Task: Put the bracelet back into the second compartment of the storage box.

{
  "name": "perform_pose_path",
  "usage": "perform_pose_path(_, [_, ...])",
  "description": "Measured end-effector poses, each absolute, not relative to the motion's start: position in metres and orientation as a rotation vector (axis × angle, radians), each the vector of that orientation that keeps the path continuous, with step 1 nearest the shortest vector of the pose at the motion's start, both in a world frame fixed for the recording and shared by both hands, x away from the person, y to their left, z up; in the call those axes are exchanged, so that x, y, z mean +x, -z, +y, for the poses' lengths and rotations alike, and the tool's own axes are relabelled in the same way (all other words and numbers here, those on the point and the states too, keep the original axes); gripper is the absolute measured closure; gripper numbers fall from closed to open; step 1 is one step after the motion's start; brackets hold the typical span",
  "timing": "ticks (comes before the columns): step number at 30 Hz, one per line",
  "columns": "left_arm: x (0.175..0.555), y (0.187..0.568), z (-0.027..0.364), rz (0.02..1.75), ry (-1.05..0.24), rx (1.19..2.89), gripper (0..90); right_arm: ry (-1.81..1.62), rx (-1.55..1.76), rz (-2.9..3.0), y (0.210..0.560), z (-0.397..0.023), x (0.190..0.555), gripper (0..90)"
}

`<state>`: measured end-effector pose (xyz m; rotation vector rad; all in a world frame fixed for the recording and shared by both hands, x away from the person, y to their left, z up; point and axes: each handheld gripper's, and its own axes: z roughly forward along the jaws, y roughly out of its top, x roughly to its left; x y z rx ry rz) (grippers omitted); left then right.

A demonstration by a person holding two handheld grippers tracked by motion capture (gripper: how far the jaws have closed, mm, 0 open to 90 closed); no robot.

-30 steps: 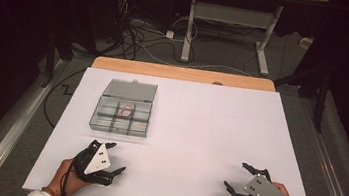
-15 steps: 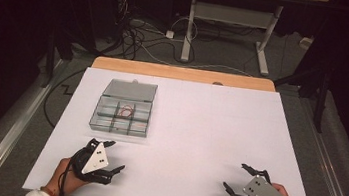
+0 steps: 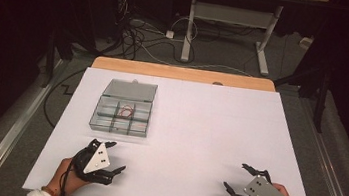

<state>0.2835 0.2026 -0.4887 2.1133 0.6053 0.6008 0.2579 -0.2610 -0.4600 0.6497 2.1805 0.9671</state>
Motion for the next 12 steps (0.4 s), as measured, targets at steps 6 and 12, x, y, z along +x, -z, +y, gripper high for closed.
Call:
perform_pose_path(6, [0.2857,0.4874,0.2049,0.600,-0.585,2.158,19.1,-0.968,0.651,2.183,0.4606,-0.2620,0.2587,22.7])
perform_pose_path(12, [0.2873,0.4864,0.2051,0.601,-0.584,2.161,19.1,-0.970,0.657,2.178,0.4603,-0.2635,0.2590,22.7])
